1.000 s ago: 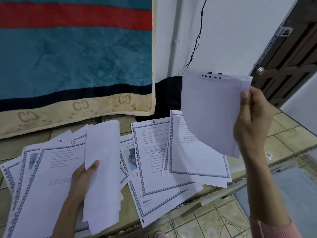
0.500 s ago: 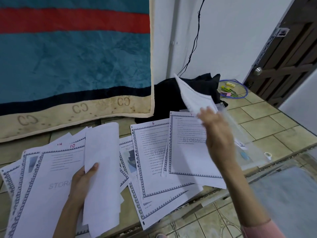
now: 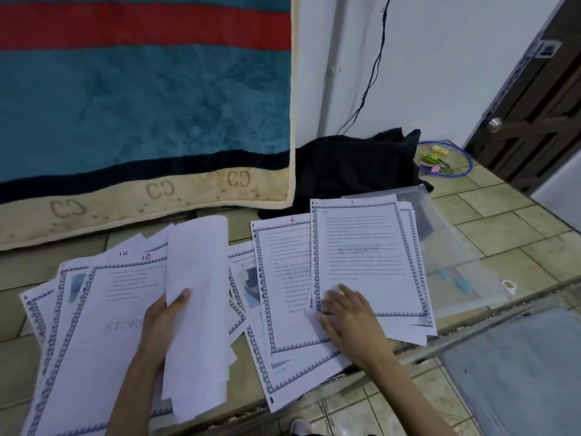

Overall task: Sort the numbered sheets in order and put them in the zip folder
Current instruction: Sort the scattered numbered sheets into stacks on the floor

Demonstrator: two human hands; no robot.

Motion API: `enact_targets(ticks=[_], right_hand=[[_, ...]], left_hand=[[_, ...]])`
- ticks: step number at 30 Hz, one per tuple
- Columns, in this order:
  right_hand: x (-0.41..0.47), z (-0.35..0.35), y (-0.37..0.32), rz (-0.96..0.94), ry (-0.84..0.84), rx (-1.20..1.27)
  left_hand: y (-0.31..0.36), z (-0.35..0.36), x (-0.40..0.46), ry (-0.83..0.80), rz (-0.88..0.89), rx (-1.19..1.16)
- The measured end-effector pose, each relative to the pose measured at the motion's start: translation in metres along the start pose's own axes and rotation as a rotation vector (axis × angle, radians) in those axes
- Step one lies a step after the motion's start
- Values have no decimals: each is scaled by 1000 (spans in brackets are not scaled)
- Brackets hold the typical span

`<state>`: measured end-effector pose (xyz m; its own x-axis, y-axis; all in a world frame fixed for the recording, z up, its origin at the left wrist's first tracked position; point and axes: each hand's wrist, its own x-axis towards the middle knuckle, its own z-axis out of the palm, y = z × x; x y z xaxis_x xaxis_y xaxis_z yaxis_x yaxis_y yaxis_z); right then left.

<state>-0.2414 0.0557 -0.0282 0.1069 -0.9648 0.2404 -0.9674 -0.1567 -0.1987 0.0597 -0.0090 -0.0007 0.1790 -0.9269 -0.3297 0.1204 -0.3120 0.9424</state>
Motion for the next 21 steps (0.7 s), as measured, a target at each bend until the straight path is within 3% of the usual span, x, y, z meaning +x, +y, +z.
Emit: enact_targets(ticks=[2,5,7,12,17,21], right_hand=[[7,0,-24,8,28,103],[22,-1,-70,111,-115,308],[32,4,-90,175,-206,281],[49,12,-108,256,-196,30],[56,2,-110,287,-315,137],[65,-6,-89,380,-315,348]], left_hand=[[0,-1,2,3,-12,-15],[1,1,1,10,-16,-25],[2,3,-1,19,-10,-30],[2,1,-2,39,-23,-41],[2,3,-1,43,-18,-55],[1,1,0,22,-18,-38]])
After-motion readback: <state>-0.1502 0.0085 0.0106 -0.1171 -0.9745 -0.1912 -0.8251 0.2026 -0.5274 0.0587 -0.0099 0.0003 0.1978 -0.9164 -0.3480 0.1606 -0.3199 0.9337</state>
